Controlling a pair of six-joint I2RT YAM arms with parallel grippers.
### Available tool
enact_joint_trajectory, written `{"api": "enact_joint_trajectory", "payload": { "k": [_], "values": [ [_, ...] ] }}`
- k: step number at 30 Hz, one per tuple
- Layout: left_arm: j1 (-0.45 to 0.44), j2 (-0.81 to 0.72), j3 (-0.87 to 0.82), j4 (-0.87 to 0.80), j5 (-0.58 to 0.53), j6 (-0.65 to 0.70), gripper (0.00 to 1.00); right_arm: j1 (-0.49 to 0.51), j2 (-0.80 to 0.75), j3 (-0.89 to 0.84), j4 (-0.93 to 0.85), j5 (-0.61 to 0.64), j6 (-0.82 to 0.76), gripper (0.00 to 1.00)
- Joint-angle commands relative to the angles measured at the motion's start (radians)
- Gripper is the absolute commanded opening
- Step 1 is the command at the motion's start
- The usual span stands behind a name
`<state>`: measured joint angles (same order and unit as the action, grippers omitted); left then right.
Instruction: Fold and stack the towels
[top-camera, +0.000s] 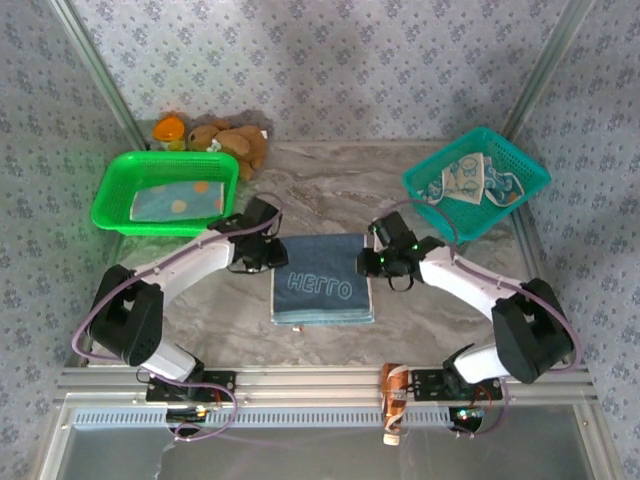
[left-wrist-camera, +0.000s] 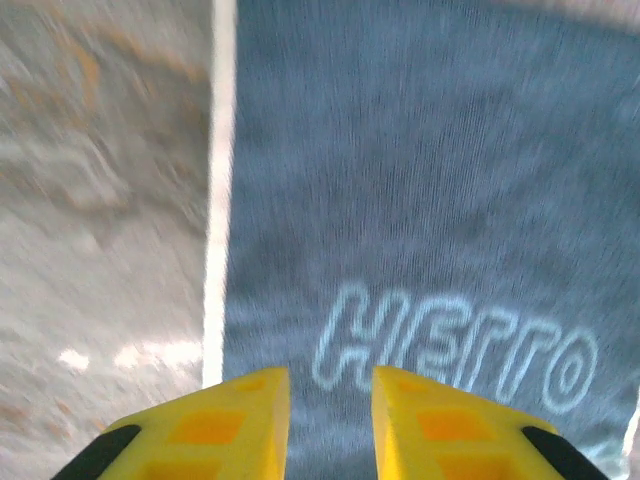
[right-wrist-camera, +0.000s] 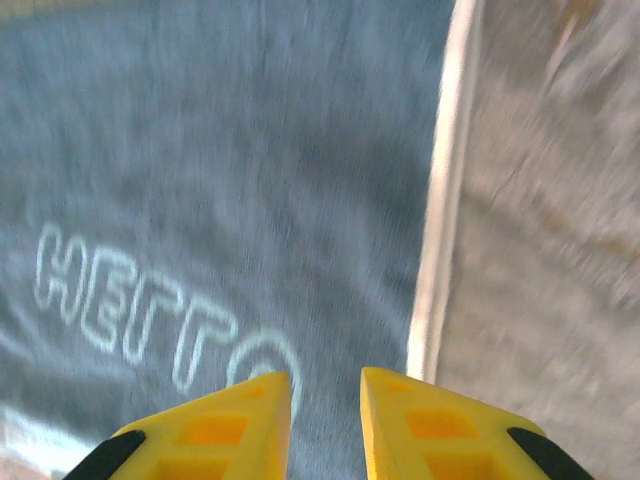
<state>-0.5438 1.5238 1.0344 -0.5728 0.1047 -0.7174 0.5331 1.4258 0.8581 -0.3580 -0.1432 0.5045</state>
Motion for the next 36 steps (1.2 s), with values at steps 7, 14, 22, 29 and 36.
{"api": "enact_joint_trajectory", "payload": {
  "k": [7,14,22,29,36],
  "values": [
    [0.109,0.188,0.112,0.055,-0.008,0.155,0.38,-0.12,0.22,0.18,-0.007,0.006,-0.106,0.34],
    [0.131,0.288,0.162,0.088,0.024,0.185,0.38,-0.153,0.349,0.282,0.0,-0.02,-0.139,0.35],
    [0.136,0.355,0.218,0.084,0.029,0.202,0.38,-0.169,0.444,0.365,-0.001,-0.05,-0.158,0.36],
    [0.139,0.41,0.249,0.077,0.03,0.208,0.38,-0.171,0.499,0.404,0.003,-0.055,-0.172,0.36],
    [0.14,0.433,0.242,0.071,0.03,0.213,0.37,-0.166,0.556,0.416,-0.011,-0.062,-0.183,0.35]
  ]
}}
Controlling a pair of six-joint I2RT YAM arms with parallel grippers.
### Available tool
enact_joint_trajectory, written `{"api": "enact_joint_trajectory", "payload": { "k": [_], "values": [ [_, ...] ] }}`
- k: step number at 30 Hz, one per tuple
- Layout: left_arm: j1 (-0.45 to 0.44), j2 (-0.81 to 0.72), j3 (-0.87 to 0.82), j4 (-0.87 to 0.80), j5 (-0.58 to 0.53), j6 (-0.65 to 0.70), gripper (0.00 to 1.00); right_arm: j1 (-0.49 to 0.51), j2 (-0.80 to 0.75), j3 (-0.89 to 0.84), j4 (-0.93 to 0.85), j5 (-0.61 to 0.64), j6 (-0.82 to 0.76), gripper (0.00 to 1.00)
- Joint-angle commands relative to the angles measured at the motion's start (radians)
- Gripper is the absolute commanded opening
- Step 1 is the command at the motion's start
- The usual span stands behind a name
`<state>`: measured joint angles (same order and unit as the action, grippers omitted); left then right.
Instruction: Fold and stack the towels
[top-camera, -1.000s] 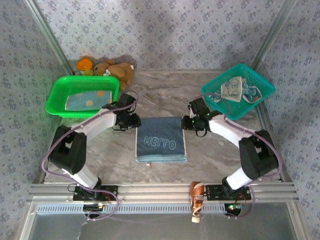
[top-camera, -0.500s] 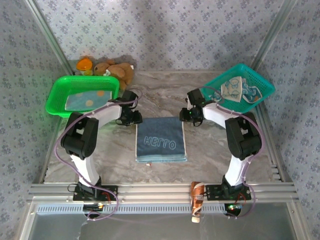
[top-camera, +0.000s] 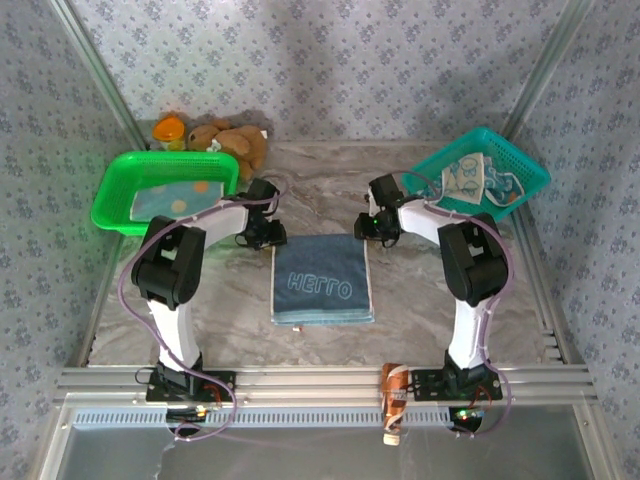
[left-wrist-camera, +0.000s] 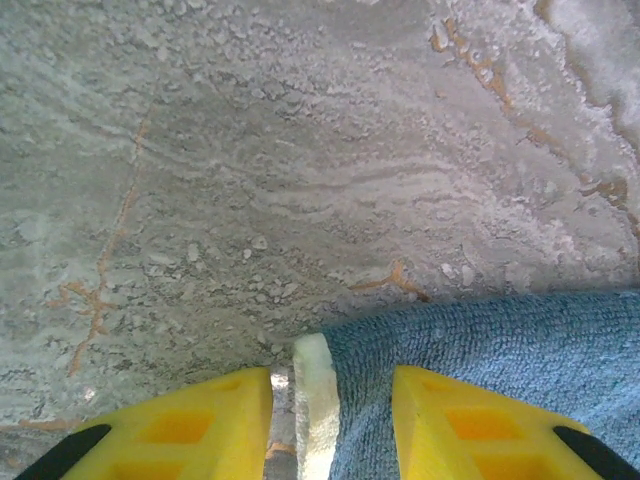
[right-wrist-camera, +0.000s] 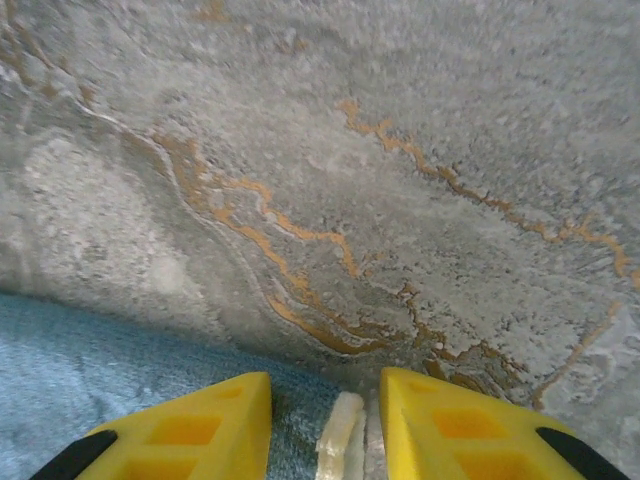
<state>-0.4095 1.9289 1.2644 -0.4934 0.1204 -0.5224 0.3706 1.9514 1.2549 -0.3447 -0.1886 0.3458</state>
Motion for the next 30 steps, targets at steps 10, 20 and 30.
{"api": "enact_joint_trajectory", "payload": {
  "k": [10,20,30],
  "values": [
    [-0.009,0.048,0.007,0.005,0.034,0.015,0.21,0.014,0.044,0.013,-0.018,-0.021,-0.03,0.12],
    [-0.012,0.008,0.04,-0.025,0.032,0.023,0.0,0.02,-0.023,0.004,-0.016,-0.021,-0.024,0.0],
    [-0.009,-0.129,0.097,-0.097,0.007,0.053,0.0,-0.008,-0.201,-0.017,-0.013,-0.016,-0.03,0.0]
  ]
}}
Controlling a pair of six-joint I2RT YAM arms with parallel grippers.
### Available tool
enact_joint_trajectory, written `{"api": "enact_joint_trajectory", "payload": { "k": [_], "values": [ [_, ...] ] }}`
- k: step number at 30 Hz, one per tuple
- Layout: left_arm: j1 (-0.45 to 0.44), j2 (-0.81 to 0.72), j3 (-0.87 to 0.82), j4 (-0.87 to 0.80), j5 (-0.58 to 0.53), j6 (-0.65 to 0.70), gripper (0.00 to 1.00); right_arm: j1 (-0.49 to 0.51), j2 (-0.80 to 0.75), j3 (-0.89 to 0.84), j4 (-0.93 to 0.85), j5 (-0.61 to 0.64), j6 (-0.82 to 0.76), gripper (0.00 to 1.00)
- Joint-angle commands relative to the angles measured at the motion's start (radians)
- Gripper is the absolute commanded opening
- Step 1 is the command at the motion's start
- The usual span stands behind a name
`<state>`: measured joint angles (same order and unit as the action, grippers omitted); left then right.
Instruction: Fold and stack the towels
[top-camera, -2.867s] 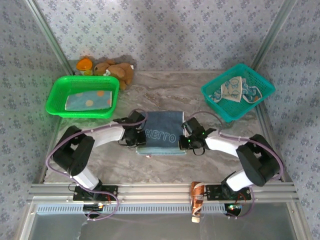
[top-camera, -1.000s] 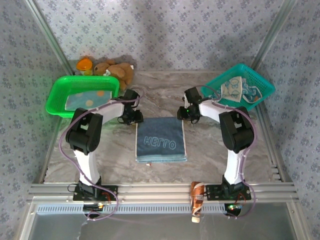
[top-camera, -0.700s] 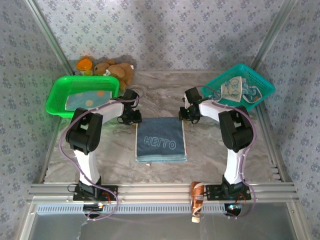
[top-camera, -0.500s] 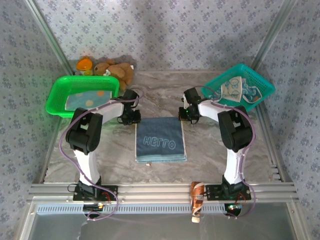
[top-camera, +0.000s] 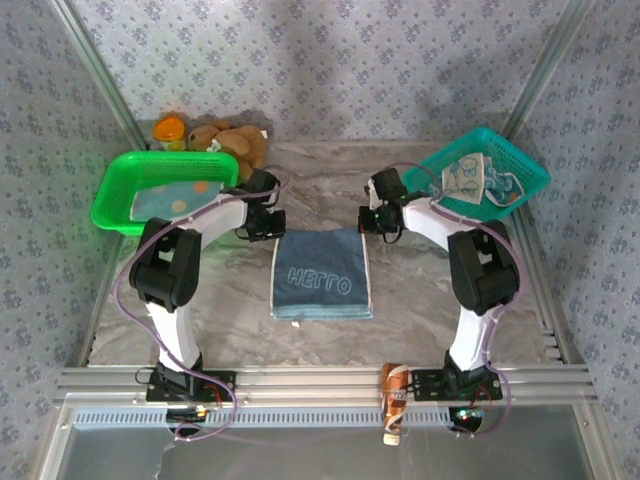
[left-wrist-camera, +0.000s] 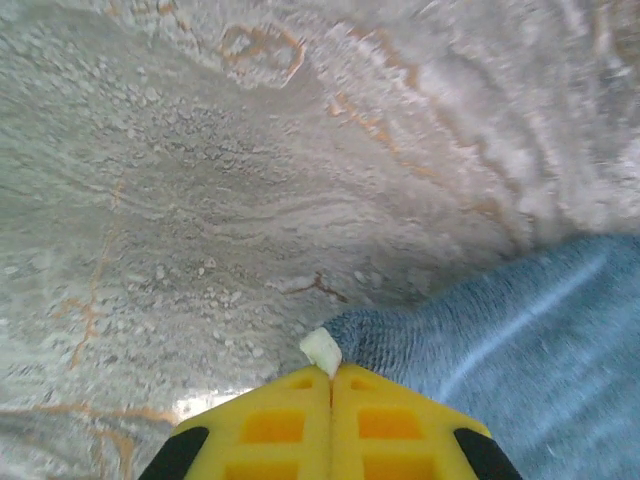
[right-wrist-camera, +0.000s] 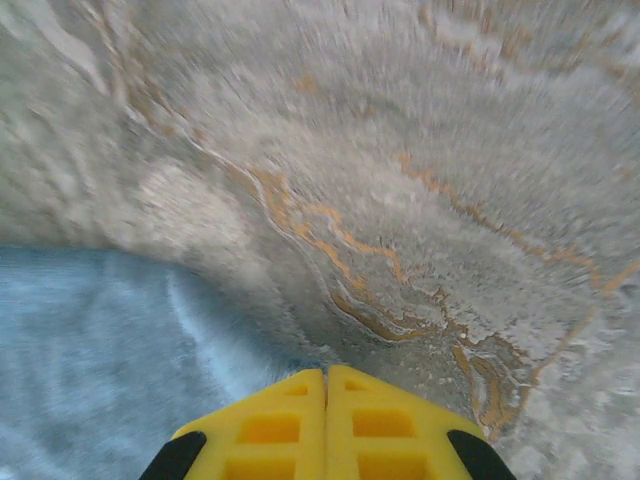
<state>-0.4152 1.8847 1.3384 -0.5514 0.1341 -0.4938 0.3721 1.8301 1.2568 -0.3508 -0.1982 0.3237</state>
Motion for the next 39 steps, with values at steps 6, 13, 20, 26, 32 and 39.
{"api": "enact_joint_trajectory", "payload": {
  "k": [6,13,20,26,32,39],
  "values": [
    [-0.006,-0.203,-0.072,-0.008,-0.005,0.016,0.0,0.0,-0.227,-0.146,0.04,-0.012,0.014,0.0],
    [-0.051,-0.352,-0.232,0.064,-0.031,-0.013,0.0,0.035,-0.396,-0.312,0.064,0.011,0.027,0.0],
    [-0.123,-0.487,-0.395,0.132,-0.086,-0.063,0.0,0.076,-0.545,-0.46,0.084,0.045,0.041,0.0],
    [-0.187,-0.591,-0.526,0.19,-0.141,-0.104,0.0,0.119,-0.641,-0.574,0.12,0.092,0.059,0.0],
    [-0.244,-0.655,-0.623,0.239,-0.174,-0.138,0.0,0.15,-0.687,-0.66,0.151,0.116,0.069,0.03],
    [-0.329,-0.758,-0.691,0.216,-0.2,-0.228,0.6,0.203,-0.768,-0.703,0.114,0.159,0.125,0.52]
  ]
}}
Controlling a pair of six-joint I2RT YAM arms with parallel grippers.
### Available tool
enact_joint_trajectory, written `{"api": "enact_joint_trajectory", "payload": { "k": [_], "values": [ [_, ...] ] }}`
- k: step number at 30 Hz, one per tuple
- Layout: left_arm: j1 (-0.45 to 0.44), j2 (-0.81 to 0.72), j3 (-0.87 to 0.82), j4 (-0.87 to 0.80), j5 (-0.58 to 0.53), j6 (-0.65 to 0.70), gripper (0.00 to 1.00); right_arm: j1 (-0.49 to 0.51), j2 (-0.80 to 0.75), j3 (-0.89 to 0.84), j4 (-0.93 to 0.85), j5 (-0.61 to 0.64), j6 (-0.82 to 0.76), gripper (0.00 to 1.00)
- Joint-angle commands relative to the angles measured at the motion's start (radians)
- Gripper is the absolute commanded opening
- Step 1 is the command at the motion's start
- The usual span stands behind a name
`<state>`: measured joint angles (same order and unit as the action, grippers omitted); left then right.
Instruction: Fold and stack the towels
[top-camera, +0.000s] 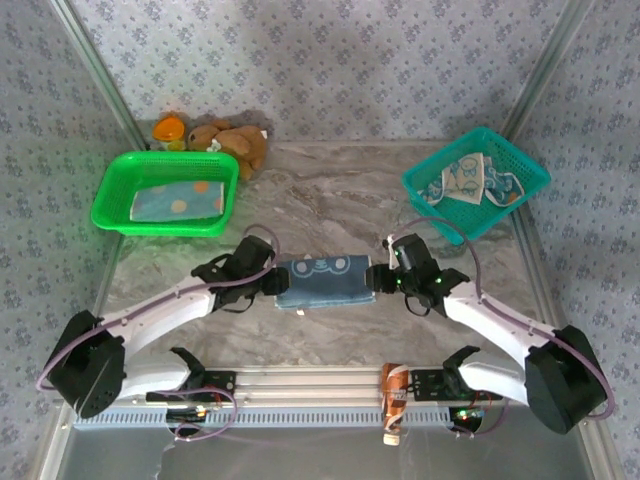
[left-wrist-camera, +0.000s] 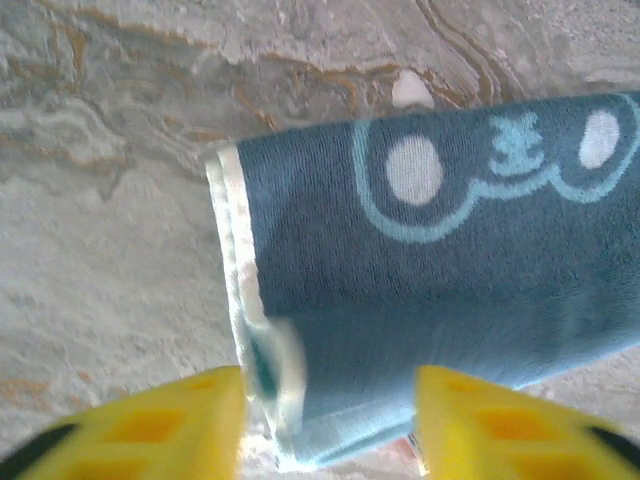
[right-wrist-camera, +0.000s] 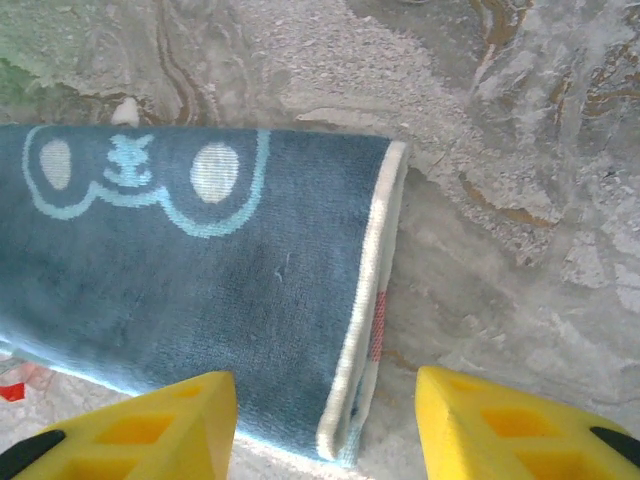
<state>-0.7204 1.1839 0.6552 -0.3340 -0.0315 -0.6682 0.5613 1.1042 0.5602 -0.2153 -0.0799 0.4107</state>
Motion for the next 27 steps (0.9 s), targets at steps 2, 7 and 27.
{"api": "enact_joint_trajectory", "payload": {
  "k": [2,7,27],
  "values": [
    [-0.033,-0.088,-0.012,-0.029,-0.042,-0.074,0.61,0.018,-0.053,-0.005,-0.035,0.041,0.047,0.52],
    [-0.034,-0.09,-0.008,-0.077,-0.055,-0.111,0.59,0.021,-0.017,0.006,-0.045,0.028,0.072,0.51],
    [0.037,0.166,0.013,-0.014,0.097,-0.177,0.25,0.031,0.247,0.06,-0.022,-0.048,0.1,0.37]
  ]
}}
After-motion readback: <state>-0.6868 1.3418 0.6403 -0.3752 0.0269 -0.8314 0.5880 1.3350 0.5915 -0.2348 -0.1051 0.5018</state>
